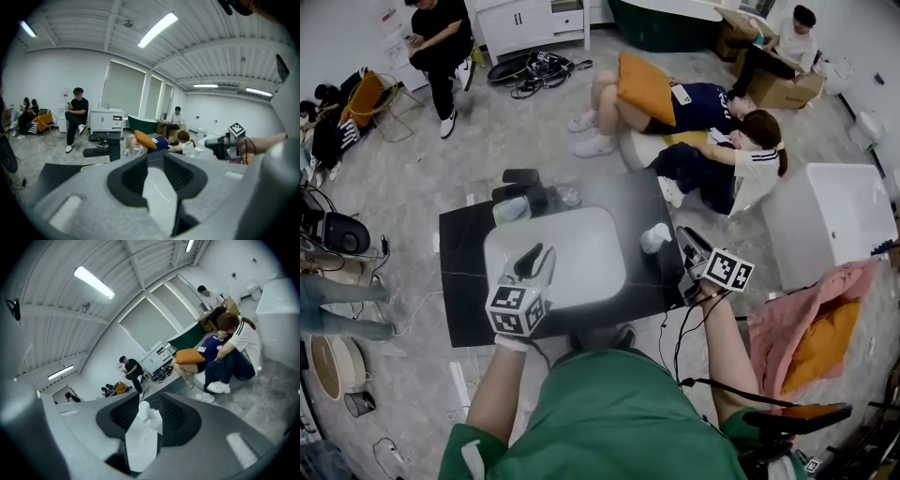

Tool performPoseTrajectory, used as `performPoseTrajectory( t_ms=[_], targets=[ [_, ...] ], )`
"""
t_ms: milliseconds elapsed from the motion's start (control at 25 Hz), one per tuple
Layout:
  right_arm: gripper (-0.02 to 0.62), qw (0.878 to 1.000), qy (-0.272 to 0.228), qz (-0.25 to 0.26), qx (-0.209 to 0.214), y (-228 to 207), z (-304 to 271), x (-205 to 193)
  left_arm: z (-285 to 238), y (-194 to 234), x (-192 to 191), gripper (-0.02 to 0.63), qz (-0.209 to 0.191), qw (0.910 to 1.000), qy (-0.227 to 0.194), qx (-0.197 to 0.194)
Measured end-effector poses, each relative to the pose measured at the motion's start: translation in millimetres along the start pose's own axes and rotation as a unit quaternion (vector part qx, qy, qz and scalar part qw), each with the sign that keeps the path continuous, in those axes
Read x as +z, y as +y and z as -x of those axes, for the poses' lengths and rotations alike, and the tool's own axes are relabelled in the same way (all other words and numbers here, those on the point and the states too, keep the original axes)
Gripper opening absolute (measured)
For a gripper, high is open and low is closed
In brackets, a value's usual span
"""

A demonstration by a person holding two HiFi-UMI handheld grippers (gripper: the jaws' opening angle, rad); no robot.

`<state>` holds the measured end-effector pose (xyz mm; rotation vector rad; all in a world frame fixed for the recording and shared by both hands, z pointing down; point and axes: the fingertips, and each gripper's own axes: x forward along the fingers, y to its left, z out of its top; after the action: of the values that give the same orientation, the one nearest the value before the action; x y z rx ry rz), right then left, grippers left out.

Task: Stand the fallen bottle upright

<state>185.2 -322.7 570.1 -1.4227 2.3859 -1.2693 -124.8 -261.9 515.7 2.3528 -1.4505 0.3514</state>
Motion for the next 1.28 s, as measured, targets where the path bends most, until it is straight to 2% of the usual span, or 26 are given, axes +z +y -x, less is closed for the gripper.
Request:
performPoseTrajectory(
  t_ms=[200, 320, 480, 720, 800, 960, 1280],
  targets=[
    [0.117, 0.994, -0.057, 0.075, -0.059, 9, 20, 35, 8, 5, 11, 0.101, -0.001, 0.9999, -0.009, 0.007],
    [0.117, 0.983, -0.079, 0.143, -0.084, 29, 32, 52, 12, 5, 15, 0.101, -0.002, 0.9999, -0.013, 0.008],
    [0.115, 0.965, -0.095, 0.229, -0.084, 68, 35, 70, 15, 6, 28, 0.101, -0.006, 0.9996, -0.024, 0.009],
    [0.115, 0.937, -0.127, 0.315, -0.078, 118, 45, 83, 24, 5, 41, 0.101, -0.010, 0.9991, -0.039, 0.011],
    [0.105, 0.926, -0.147, 0.338, -0.079, 132, 52, 91, 27, 5, 49, 0.100, -0.013, 0.9987, -0.047, 0.014],
    [0.033, 0.909, -0.183, 0.368, -0.066, 162, 68, 110, 32, 0, 77, 0.095, -0.021, 0.9971, -0.072, 0.016],
    [0.020, 0.896, -0.202, 0.393, -0.045, 196, 82, 120, 38, -13, 134, 0.091, -0.045, 0.9913, -0.123, 0.014]
  ],
)
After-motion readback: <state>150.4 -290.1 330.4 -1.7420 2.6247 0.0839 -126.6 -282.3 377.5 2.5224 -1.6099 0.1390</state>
